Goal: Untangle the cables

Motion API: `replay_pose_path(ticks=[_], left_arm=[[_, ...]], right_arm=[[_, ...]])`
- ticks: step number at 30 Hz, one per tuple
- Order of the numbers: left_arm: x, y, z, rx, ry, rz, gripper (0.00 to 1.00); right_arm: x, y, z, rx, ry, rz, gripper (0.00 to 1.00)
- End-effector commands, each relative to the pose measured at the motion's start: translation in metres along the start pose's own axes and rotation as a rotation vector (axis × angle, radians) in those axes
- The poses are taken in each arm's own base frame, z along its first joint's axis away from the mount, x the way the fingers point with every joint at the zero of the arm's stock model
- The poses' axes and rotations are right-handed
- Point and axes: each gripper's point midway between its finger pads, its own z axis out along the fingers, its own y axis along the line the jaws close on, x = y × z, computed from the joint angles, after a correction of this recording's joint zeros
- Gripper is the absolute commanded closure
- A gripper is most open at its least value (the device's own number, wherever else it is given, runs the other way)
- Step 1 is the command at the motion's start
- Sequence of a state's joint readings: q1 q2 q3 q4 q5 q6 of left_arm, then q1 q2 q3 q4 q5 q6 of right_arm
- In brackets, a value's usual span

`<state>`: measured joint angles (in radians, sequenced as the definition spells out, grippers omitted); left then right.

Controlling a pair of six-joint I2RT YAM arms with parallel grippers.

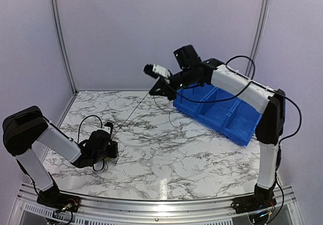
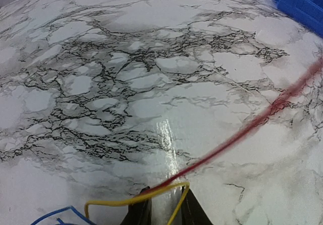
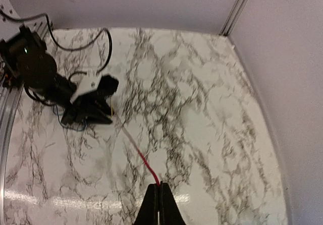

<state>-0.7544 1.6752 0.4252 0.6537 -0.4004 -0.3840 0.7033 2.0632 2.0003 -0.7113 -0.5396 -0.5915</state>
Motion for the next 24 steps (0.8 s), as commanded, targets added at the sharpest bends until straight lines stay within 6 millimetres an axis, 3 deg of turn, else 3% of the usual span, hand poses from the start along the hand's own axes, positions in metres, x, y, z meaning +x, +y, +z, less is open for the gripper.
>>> replay_pose_path(ticks=[1,5,9,18,24], left_arm=[[0.066,0.022,0.0,-0.051,0.213,0.058,0.78],[0.073,0.023,0.0,-0.048,0.232,0.055,0.79],[0.073,0.022,0.0,-0.045,0.231,0.055,0.79],[0.065,0.018,0.0,-0.031,0.212,0.046,0.79],[0.028,0.0,-0.01,0.047,0.125,0.03,0.68]], right_arm=[[-0.1,-0.018,-0.107,0.138,-0.254,-0.073,1.0],[-0.139,-0.025,-0.172,0.241,-0.367,-0.123,1.0],[-0.154,-0.028,-0.212,0.347,-0.4,-0.171,1.0],[-0.146,-0.062,-0.256,0.519,-0.391,-0.161,1.0],[-0.126,-0.085,-0.275,0.597,-0.385,-0.103,1.0]])
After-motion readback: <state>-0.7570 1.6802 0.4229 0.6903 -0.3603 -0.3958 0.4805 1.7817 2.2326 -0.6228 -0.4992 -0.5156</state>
